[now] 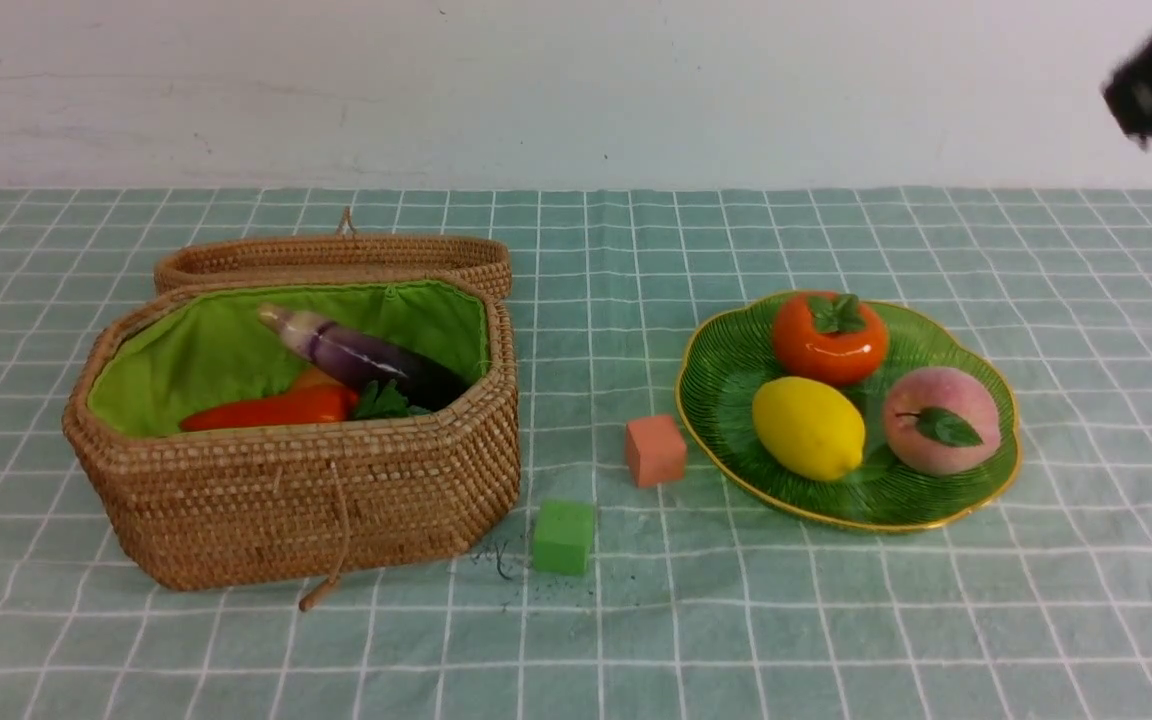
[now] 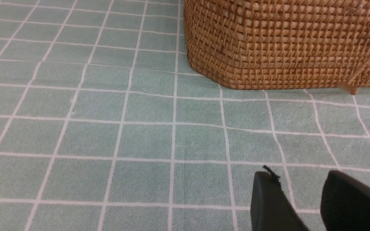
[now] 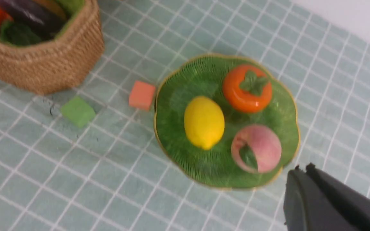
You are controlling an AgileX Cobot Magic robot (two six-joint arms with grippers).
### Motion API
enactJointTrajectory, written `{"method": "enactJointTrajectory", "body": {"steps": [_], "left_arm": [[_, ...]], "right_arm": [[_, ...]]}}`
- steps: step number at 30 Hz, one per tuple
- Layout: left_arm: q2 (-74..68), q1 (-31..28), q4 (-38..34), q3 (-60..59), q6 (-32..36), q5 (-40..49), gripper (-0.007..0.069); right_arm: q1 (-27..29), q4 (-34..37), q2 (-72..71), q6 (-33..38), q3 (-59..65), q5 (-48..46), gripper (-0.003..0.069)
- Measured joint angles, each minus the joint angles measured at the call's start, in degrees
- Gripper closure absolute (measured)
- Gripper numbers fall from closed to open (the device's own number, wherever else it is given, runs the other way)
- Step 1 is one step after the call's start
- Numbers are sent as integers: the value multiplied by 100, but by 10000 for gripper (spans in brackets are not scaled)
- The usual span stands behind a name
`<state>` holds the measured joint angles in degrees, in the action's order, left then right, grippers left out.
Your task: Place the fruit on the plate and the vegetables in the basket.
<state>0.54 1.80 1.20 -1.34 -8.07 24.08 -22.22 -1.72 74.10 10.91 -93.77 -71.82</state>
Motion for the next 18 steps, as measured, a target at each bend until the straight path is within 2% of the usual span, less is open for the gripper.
{"method": "enactJointTrajectory", "body": {"steps": [2,6,13,18], "left_arm": [[0,0,0,0,0,0,386],[0,0,0,0,0,0,386],[0,0,0,0,0,0,386],[0,0,0,0,0,0,386]], "right_arm": [[10,-5,-545,-208,1266,290,676],[10,44,-1065,-444,2629,1085,676],[10,58,-1266,-512,3821,1296,674],[3,57,-1266,-512,4169,1308,671]]}}
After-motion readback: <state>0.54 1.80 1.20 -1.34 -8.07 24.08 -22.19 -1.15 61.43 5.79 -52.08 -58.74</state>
